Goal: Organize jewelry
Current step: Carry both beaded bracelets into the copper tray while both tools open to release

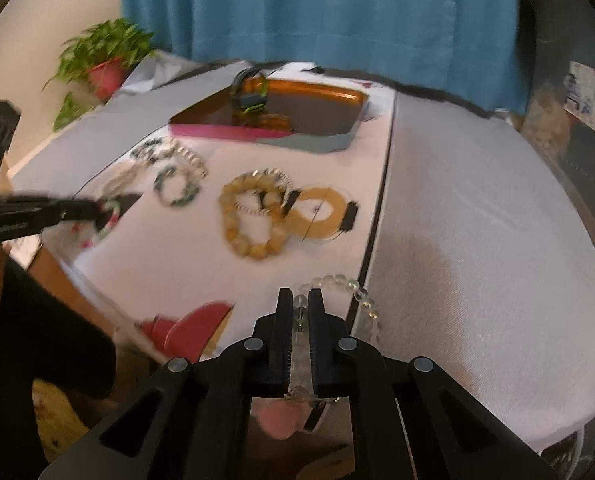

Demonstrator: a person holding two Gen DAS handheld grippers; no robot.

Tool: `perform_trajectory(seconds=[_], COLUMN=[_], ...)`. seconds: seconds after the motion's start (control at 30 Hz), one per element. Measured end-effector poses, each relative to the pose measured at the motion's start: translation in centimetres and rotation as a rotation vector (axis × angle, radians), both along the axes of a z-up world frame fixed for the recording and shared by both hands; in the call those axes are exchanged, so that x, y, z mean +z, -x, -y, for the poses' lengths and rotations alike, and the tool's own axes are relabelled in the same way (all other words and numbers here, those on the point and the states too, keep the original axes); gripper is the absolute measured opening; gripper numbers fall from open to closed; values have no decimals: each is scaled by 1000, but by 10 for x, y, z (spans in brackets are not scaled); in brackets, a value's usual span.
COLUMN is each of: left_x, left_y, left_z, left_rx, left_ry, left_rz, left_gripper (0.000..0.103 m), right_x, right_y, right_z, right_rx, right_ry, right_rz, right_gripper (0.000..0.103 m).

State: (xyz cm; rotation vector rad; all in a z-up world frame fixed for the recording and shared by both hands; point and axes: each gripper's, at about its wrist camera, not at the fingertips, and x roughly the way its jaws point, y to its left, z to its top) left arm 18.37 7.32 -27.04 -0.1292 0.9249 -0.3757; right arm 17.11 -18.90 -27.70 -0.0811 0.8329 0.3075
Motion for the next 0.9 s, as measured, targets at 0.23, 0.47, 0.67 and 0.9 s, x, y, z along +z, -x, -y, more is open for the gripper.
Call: perform_trajectory(seconds=[0.23,0.47,0.67,0.9], left_x=[15,42,84,142], left_y=[2,17,39,55], left_z=[28,47,53,50], left_rx=[-5,-3,6,13], left_ry=[-73,-71,-74,-1], left_rz=[68,101,191,287], left_gripper=[4,4,4,4], right_x=[16,46,89,152], right_y=[0,9,30,51], right_z=[-5,-33,-44,-56], right_rx=[-51,-59,-59,-36], right_ry=[-107,-129,-143,-164], right_rz=[31,83,164,260], right_gripper=[8,8,8,8])
